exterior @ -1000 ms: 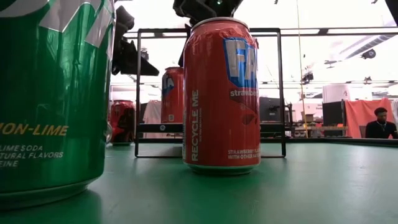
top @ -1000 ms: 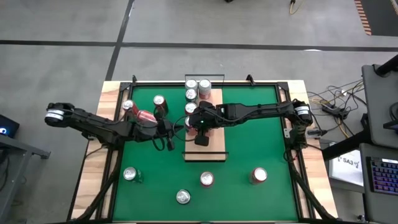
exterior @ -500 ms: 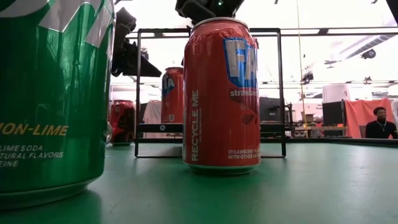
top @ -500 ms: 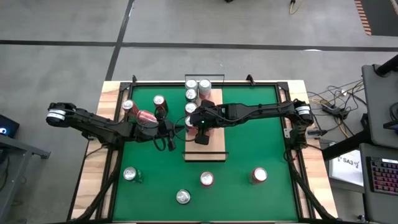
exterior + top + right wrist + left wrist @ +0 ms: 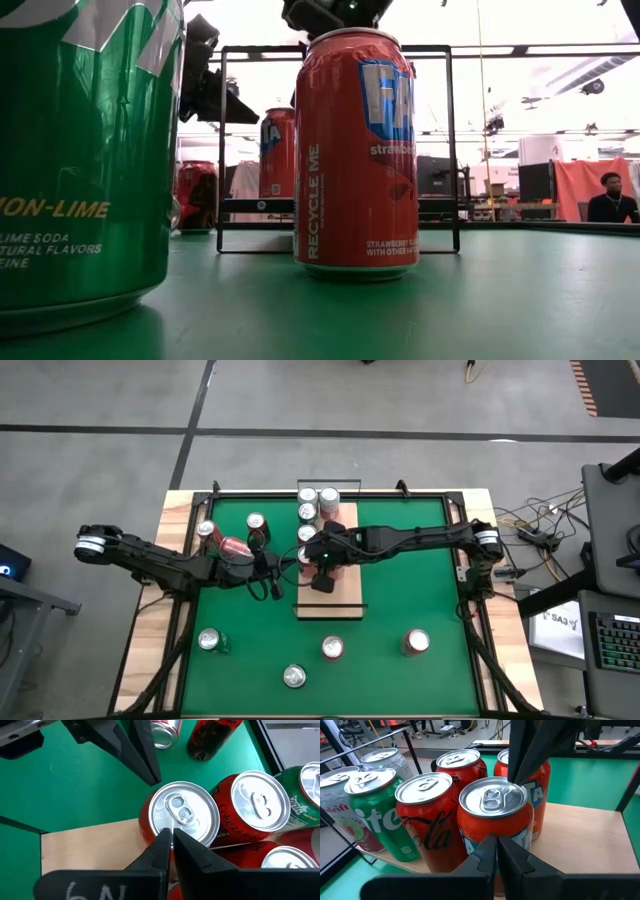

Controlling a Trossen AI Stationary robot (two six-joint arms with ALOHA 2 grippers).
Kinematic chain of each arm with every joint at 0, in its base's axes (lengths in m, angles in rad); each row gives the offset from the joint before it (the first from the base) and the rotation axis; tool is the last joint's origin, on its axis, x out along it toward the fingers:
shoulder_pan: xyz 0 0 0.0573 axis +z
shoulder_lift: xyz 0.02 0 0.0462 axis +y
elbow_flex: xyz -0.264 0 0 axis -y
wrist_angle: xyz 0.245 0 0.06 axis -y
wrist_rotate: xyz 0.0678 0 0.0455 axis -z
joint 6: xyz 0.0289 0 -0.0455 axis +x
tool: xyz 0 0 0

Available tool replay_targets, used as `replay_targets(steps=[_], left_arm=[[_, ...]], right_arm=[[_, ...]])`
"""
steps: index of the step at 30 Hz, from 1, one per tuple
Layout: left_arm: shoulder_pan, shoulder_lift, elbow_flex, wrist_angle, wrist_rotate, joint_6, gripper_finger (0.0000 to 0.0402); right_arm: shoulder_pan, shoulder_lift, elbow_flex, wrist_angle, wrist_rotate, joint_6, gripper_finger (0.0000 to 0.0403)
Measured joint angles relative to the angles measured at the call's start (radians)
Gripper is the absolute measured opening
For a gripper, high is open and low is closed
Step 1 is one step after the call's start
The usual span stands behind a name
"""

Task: Place canned beverage on shelf
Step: Put the orange soda can on the shelf and aligned with the other orange soda can

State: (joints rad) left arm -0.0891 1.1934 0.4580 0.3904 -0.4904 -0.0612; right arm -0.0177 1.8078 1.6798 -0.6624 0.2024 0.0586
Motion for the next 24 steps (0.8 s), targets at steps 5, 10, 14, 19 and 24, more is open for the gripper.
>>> replay_targets(steps=[5, 10, 14, 19, 24], left_arm=[[0.000, 0.000, 0.000, 0.000, -0.029, 0.000, 0.0000], [0.000, 0.000, 0.000, -0.001, -0.051, 0.001, 0.0000], [0.000, 0.000, 0.000, -0.001, -0.051, 0.001, 0.0000], [0.000, 0.000, 0.015, -0.004, -0.052, 0.001, 0.0000], [0.000, 0.000, 0.021, -0.005, -0.052, 0.015, 0.0000]], right_arm=[[0.000, 0.022, 0.001, 0.017, 0.002, -0.004, 0.0012], [0.000, 0.029, 0.002, 0.017, 0.001, -0.007, 0.0012], [0.000, 0.025, 0.002, 0.024, -0.021, -0.007, 0.0012], [0.000, 0.025, 0.001, 0.039, -0.028, 0.000, 0.0012], [0.000, 0.025, 0.001, 0.040, -0.029, 0.033, 0.0012]])
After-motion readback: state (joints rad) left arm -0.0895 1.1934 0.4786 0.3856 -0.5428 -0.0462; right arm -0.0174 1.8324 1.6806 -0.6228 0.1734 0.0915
